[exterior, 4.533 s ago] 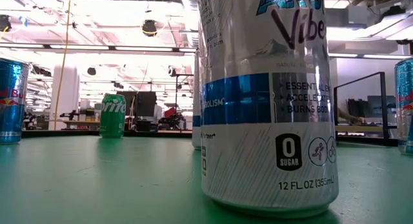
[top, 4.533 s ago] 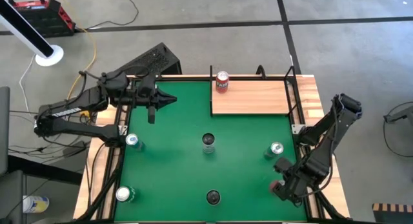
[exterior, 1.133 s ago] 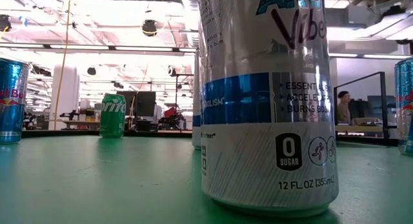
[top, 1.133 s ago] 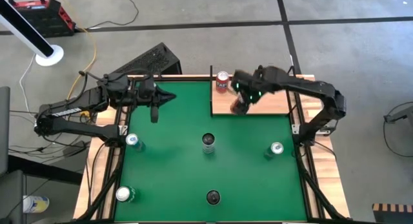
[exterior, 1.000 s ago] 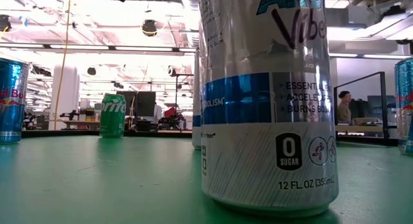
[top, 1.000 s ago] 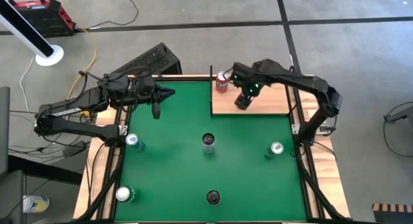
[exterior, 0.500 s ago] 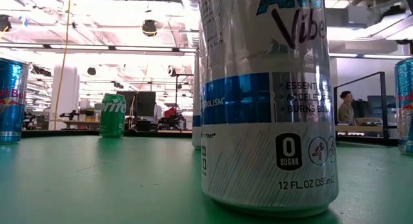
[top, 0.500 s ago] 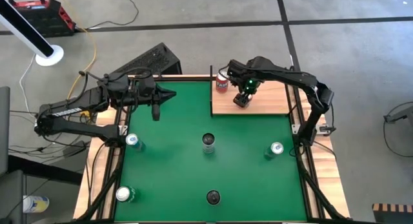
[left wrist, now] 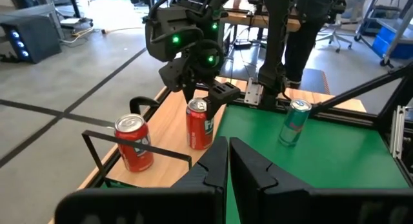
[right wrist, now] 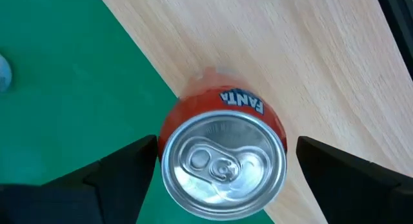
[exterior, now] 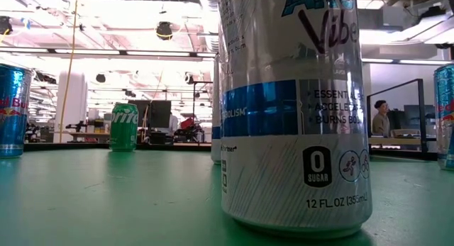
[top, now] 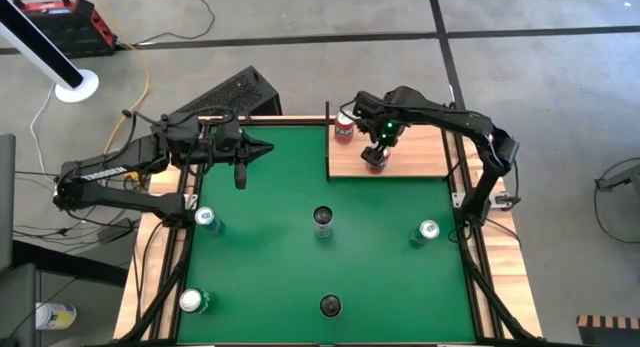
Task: Place canned beverage on shelf
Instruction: Put the orange soda can on the shelf aligned with the other orange soda can
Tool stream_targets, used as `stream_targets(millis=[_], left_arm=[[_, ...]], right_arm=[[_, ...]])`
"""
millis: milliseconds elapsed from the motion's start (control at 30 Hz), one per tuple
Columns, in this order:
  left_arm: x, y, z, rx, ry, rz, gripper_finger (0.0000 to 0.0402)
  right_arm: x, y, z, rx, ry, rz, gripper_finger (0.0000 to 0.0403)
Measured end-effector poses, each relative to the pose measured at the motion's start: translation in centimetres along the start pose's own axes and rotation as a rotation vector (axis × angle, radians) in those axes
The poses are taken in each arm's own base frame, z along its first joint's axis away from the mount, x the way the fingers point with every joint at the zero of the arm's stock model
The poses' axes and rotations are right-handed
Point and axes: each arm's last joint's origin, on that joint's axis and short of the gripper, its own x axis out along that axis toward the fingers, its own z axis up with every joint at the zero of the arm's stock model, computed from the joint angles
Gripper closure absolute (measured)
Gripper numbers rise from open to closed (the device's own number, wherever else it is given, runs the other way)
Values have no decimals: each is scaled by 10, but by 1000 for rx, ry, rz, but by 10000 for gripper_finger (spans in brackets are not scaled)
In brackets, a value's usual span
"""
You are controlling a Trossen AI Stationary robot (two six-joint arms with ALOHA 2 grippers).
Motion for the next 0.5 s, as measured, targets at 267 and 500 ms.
stream_targets(millis=[267, 500], left_arm=[[0, 0, 0, 13, 0, 0, 401], [0, 0, 0, 14, 0, 0, 401]], right_arm=[[-40, -9, -21, 51, -134, 17, 14], [-75, -18, -74, 169, -310, 28, 18]])
